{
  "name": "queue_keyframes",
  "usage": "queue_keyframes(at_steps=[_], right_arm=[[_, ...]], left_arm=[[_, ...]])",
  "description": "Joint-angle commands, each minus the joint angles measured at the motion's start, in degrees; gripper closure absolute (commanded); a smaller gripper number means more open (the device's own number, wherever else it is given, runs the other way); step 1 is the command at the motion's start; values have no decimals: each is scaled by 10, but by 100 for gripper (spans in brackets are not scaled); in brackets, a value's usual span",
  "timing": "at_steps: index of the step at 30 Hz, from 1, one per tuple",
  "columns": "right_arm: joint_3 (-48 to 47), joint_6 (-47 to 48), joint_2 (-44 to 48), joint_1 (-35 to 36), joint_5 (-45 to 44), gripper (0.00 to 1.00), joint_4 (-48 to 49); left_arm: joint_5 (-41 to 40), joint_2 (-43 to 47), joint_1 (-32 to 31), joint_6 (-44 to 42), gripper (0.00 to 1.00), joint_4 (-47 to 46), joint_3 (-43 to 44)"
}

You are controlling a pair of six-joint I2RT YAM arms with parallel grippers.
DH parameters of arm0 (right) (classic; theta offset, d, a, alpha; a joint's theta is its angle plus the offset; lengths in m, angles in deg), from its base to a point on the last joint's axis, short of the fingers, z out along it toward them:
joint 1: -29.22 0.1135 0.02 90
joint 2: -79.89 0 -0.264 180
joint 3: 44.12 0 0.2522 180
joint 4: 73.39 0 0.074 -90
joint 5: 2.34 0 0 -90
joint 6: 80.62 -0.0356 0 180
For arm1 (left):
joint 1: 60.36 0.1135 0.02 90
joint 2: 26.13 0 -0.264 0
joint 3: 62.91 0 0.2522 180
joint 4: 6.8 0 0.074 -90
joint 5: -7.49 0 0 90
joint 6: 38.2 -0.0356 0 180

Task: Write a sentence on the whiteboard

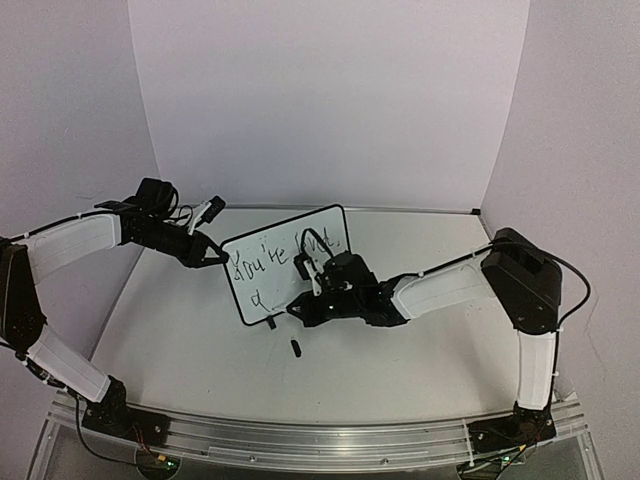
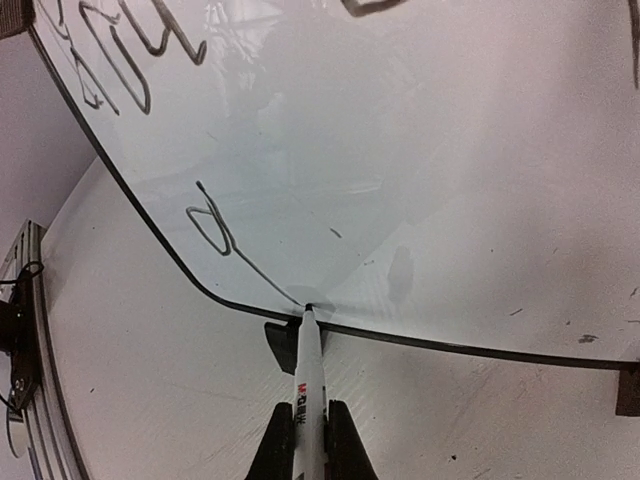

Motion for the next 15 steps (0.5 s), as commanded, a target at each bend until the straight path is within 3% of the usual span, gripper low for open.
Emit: queue_keyframes(at_steps=[1, 15], right_arm=[[4, 4, 70, -2, -26, 100, 15], [-25, -6, 66, -15, 12, 100, 31]], left_arm=[[-42, -6, -2, -14, 100, 13, 11], [-42, -9, -2, -13, 100, 13, 10]])
